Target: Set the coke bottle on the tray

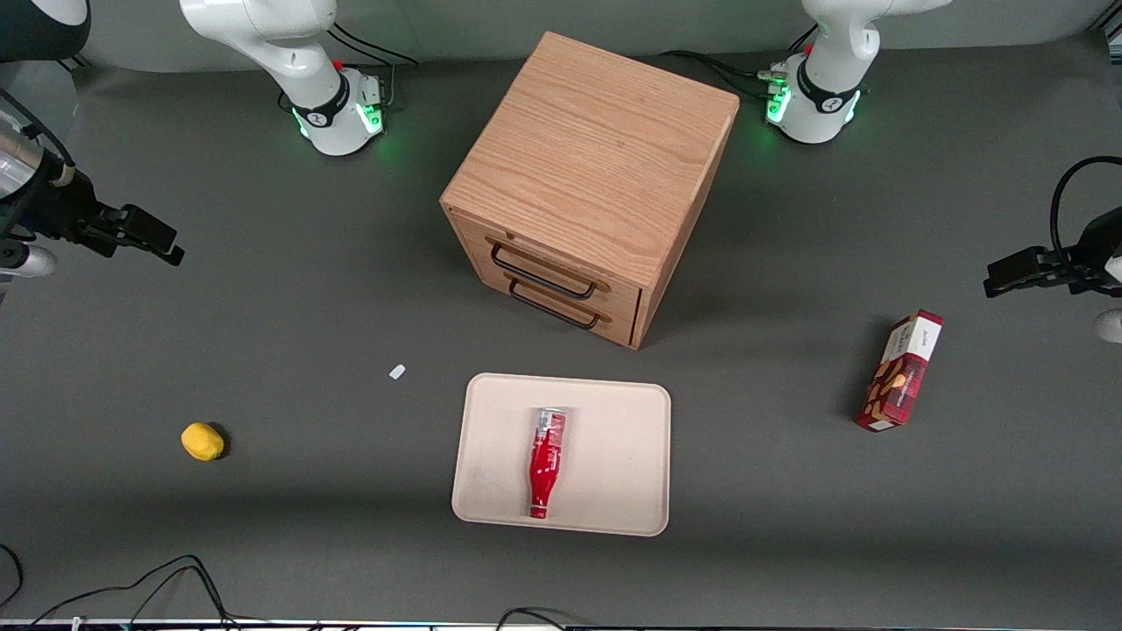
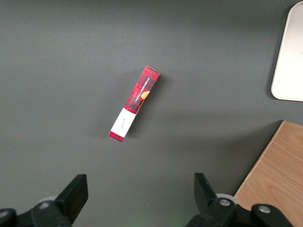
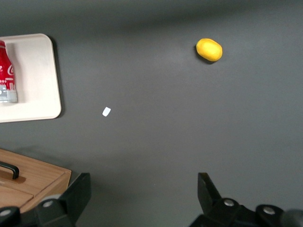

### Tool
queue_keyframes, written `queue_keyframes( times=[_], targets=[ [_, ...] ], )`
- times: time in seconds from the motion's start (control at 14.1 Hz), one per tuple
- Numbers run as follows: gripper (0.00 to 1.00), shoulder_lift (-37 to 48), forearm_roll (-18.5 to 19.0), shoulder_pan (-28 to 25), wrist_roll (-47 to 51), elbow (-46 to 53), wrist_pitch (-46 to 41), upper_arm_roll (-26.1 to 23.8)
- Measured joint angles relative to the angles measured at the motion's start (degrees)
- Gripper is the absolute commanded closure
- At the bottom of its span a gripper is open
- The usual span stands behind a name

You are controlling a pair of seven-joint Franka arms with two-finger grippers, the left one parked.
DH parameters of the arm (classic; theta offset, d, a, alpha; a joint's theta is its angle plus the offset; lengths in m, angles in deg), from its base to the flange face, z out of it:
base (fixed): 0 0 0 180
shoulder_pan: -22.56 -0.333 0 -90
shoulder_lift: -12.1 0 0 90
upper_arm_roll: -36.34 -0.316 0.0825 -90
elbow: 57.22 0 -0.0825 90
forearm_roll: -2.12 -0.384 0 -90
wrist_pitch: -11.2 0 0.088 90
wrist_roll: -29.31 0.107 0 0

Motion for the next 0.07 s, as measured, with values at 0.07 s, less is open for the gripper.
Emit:
queue_keyframes(
  times=[0.07],
  targets=[
    [0.00, 0.0, 0.3, -0.5, 0.0, 0.1, -0.4, 0.0]
  ],
)
